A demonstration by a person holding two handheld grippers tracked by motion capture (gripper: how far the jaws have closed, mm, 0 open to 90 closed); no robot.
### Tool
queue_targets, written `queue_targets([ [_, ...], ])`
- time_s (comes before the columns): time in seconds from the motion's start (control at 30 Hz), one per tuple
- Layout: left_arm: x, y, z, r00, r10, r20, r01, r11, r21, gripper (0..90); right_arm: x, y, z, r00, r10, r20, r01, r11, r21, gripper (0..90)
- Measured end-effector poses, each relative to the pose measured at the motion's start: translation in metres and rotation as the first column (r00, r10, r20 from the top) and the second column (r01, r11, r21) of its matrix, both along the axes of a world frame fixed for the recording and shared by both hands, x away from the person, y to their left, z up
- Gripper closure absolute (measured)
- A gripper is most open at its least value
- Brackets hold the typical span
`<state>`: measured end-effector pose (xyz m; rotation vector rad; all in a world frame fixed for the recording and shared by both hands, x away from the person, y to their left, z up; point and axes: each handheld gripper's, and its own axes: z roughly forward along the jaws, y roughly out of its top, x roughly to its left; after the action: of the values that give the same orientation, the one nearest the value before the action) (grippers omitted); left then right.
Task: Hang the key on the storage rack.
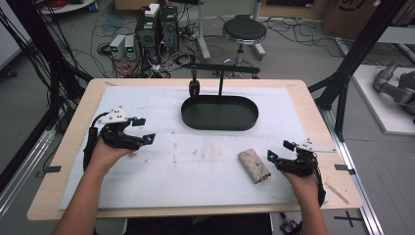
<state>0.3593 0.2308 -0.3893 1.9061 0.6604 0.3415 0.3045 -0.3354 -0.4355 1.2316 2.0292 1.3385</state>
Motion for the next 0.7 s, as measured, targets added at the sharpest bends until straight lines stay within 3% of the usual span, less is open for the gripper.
queue_targets([
  [0.13, -0.008, 0.004, -0.012, 0.9999, -0.004, -0.013, 0.003, 0.9999, -0.011, 21.7, 0.0, -0.001, -0.001, 0.9999, -0.012, 0.0, 0.012, 1.0, 0.002, 17.4],
  [0.4, -0.013, 0.007, -0.031, 0.9991, 0.001, -0.043, 0.0, 0.9998, 0.022, 20.0, 0.002, 0.0, -0.001, 0.9998, -0.021, -0.004, 0.021, 1.0, -0.008, 17.4],
  [0.6, -0.013, 0.006, -0.033, 0.9993, 0.004, -0.038, -0.003, 0.9997, 0.024, 19.4, 0.0, 0.001, -0.001, 0.9995, -0.03, -0.005, 0.03, 0.999, -0.013, 17.4],
  [0.7, -0.013, 0.009, -0.032, 0.9995, 0.009, -0.032, -0.009, 1.0, 0.003, 19.4, -0.001, 0.001, -0.001, 0.9995, -0.033, -0.004, 0.033, 0.999, -0.014, 17.4],
])
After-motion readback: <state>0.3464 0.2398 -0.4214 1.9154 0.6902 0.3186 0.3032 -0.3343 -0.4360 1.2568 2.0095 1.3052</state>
